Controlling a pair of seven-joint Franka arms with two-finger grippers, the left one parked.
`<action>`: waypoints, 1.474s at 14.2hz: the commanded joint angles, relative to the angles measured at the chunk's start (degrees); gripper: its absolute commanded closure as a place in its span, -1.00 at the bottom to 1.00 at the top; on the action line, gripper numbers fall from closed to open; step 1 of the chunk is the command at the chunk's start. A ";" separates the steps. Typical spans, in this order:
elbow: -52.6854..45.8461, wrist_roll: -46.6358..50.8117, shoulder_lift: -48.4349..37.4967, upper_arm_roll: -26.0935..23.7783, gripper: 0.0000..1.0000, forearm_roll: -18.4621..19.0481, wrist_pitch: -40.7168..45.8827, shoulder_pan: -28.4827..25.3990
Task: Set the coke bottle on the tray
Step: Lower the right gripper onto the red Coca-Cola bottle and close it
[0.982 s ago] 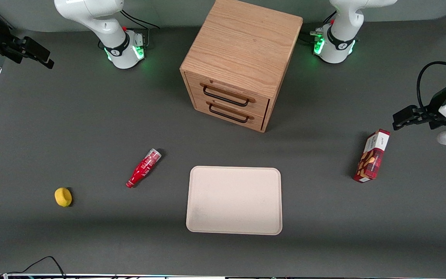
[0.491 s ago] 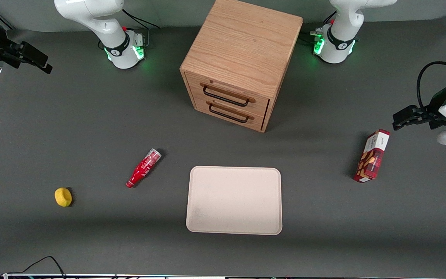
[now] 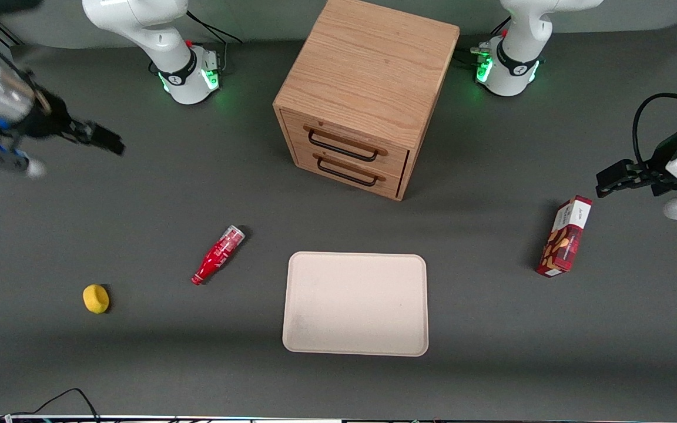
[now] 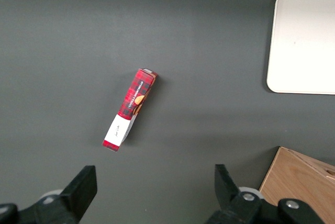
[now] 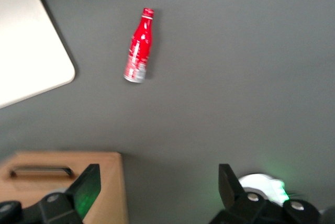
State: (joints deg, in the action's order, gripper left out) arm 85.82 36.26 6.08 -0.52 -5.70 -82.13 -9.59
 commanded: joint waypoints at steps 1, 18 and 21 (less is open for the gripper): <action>-1.03 12.05 10.16 -2.28 -1.00 -1.16 -6.95 -0.60; 22.64 21.66 28.29 -3.70 -0.53 3.94 -53.74 -1.04; 22.55 21.57 28.29 -3.79 0.63 4.03 -54.45 -1.13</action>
State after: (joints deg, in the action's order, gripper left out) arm 108.10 56.18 34.76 -4.22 -3.03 -135.58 -10.39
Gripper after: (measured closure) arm 0.388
